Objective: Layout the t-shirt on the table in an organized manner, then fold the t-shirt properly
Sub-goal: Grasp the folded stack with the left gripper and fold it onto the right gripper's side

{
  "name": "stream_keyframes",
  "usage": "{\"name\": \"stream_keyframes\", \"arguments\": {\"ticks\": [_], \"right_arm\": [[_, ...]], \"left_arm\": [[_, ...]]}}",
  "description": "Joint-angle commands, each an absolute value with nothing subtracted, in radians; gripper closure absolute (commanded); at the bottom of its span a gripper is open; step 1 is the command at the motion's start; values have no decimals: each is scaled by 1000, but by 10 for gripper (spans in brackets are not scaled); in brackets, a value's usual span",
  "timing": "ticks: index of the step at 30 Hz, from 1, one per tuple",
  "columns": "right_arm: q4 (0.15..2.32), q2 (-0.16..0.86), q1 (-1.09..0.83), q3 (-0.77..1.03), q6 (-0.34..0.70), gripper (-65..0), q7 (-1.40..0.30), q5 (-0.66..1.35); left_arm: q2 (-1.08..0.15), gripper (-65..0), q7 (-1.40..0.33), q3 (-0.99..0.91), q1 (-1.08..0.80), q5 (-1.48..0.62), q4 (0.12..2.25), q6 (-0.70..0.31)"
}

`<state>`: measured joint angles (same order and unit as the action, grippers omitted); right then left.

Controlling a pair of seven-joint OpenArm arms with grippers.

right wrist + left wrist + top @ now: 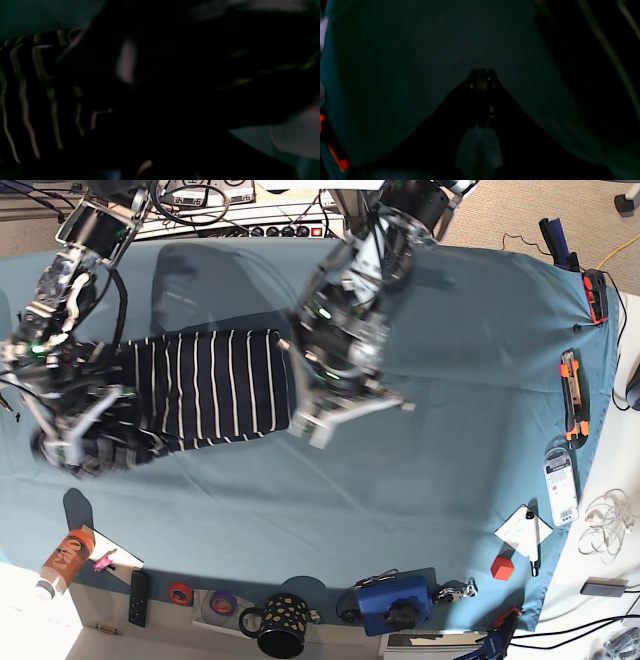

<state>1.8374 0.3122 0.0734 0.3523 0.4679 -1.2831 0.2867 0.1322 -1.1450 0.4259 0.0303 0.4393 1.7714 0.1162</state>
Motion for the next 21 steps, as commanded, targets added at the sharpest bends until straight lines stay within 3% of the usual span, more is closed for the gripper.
{"name": "stream_keyframes", "arguments": {"ticks": [1,10,16,21], "right_arm": [[1857,324,89,313,448,0,-1260,266],[1859,324,89,-80,299,0,-1230,-72],[1859,325,89,-297,285,0,-1253,-193],[1859,327,89,-358,265,-4,-1291,-210]], "left_arm": [[149,0,-1134,405,44,453,1792,118],[149,0,-1126,208,44,312,1792,24],[149,0,-1118,135,44,210,1792,-1],[149,0,-1118,128,44,178,1792,-1]]}}
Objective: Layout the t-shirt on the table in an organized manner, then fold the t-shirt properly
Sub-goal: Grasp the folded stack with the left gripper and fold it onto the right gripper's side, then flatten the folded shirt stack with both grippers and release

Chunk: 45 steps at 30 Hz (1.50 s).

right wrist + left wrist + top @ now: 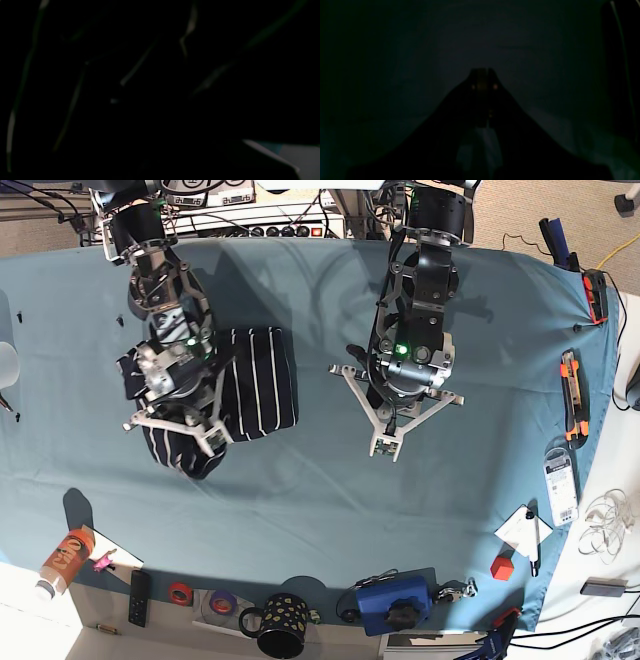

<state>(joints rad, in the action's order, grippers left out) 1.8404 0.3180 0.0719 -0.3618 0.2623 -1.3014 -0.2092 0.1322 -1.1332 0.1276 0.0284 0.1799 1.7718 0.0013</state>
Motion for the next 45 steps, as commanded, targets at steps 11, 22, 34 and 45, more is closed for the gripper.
{"name": "stream_keyframes", "arguments": {"ticks": [11,22,34,45], "right_arm": [[1888,329,118,-359,216,-225,-1319,-197],[2067,324,102,-359,233,-225,-1270,83],[2196,327,102,-154,332,-223,-1151,124],[1825,327,99,411,503,-60,-1305,621]], "left_arm": [[149,0,-1106,128,44,152,1792,-1],[147,0,-1107,128,44,247,1792,3],[147,0,-1107,128,44,246,1792,3],[149,0,-1040,171,44,-88,1792,-239]]}}
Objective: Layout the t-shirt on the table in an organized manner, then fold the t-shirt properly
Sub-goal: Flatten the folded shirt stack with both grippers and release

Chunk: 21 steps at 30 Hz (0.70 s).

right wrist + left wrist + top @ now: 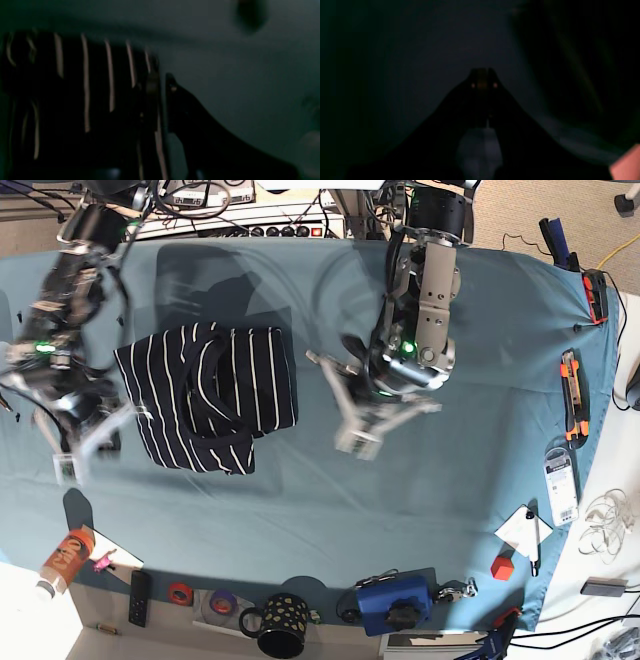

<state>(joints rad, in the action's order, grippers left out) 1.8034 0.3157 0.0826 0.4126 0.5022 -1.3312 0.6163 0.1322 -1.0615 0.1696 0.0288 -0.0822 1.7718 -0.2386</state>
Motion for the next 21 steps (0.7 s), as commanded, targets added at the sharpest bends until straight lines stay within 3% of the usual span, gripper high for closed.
{"name": "stream_keyframes", "arguments": {"ticks": [1,4,9,13,18,21], "right_arm": [[1781,327,99,420,542,-60,-1340,694],[1661,324,99,407,601,-60,-1384,835],[1534,324,99,321,614,-60,-1380,871],[1534,329,106,259,613,-60,-1384,887],[1605,330,154,259,614,-60,-1396,1050],[1634,329,211,257,665,-60,-1365,1018]], "left_arm": [[149,0,-1028,189,45,-108,1792,-248],[149,0,-1002,249,45,-120,1792,-253],[149,0,-994,346,45,-120,1792,-253],[150,0,-994,387,45,-120,1792,-253],[149,0,-994,390,45,-101,1792,-253],[149,0,-994,390,45,-98,1792,-253]]}}
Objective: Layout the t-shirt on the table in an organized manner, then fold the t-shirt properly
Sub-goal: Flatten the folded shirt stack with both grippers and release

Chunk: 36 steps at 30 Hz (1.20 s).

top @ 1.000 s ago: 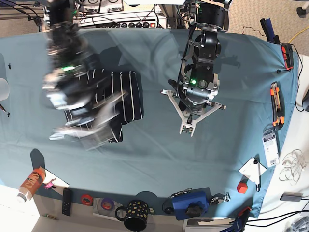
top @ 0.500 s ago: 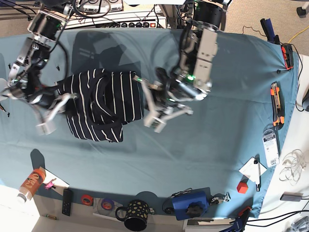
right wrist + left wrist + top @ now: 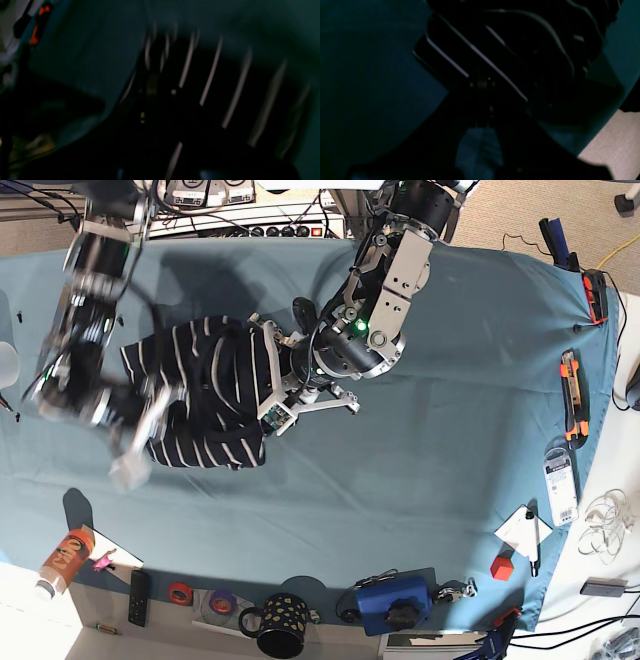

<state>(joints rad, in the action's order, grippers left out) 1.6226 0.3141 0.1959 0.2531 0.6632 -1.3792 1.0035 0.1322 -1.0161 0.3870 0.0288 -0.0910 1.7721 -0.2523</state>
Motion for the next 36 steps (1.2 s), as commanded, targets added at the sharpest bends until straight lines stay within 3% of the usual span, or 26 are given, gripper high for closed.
{"name": "stream_keyframes", "arguments": {"ticks": [1,16,20,25,30,36], "right_arm": [[1626,329,232,252,666,-60,-1330,969],[1168,299,366,-6,658,-60,-1165,806],[1206,294,368,4,655,-60,-1260,857],[1404,294,350,100,654,-59,-1389,955],[1615,294,273,239,654,-59,-1396,998],[1635,294,90,275,654,-59,-1396,999]], "left_arm": [[149,0,-995,390,44,-98,1792,-253],[149,0,-995,390,44,-98,1792,-253],[149,0,-997,390,45,-97,1792,-253],[149,0,-1018,390,45,-21,1792,-248],[149,0,-1065,389,45,118,1792,-139],[149,0,-1099,390,44,240,1792,-75]]}}
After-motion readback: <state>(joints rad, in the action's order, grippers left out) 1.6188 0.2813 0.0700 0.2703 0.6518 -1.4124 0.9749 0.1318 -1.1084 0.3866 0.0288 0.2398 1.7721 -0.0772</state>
